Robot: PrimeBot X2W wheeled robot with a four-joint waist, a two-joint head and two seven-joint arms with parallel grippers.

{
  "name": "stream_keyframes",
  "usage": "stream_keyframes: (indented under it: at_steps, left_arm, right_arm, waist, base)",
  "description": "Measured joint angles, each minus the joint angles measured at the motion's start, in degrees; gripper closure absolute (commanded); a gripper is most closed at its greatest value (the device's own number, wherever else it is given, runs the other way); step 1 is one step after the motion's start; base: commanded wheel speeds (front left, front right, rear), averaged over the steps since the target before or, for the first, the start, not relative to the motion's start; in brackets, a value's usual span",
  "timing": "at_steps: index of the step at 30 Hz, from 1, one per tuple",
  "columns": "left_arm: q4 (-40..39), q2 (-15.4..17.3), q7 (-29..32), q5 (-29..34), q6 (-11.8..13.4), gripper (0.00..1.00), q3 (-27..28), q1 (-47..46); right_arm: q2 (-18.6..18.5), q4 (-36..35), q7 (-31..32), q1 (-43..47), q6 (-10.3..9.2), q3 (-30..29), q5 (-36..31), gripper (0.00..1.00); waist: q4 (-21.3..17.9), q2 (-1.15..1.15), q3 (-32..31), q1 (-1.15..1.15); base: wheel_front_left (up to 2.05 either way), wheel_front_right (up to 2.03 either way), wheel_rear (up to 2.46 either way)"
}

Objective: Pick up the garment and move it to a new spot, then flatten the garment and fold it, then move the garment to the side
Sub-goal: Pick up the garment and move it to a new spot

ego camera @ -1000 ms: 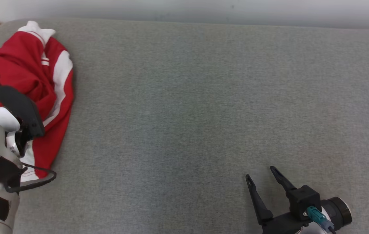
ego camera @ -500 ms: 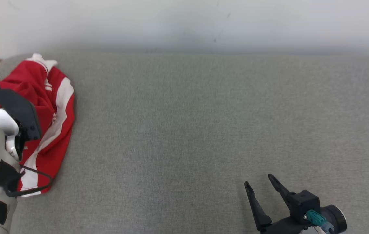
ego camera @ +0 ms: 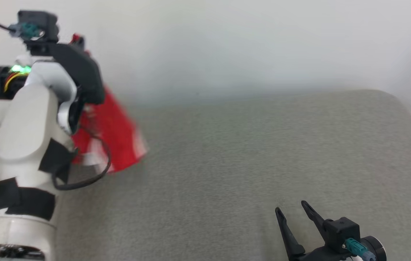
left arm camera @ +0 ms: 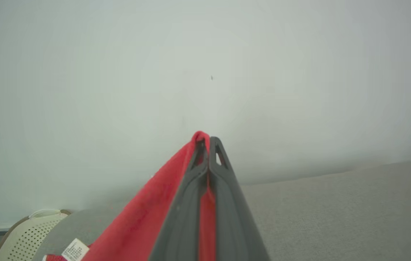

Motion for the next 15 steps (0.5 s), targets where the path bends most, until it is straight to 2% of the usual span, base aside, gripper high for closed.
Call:
stream_keyframes:
  at_steps: [8, 11, 15]
  left_arm:
    - [-6.4, -6.6, -2.0, -4.9, -2.0, 1.00, -2.6, -2.4]
    - [-8.7, -7.3, -2.1, -9.1, -2.5, 1.00, -4.5, -2.3]
    - [-9.0, -7.7, -2.3, -9.9, -1.8, 1.00, -9.1, 2.0]
  right_arm:
    - [0.0, 0.2, -0.1, 0.0, 0.00, -0.7, 0.0, 0.00]
    - [0.0, 0.2, -0.2, -0.1, 0.00, -1.0, 0.0, 0.00]
    - [0.0, -0.1, -0.7, -0.8, 0.00, -1.3, 0.2, 0.00]
  waist:
    - [-7.1, 0.00, -1.9, 0.00]
    - [-9.6, 0.00, -2.2, 0.00]
    - [-12.9, 0.00, -1.7, 0.01]
  base:
    - [0.00, 0.00, 0.00]
    - [0.00, 0.00, 0.00]
    - [0.00, 0.00, 0.00]
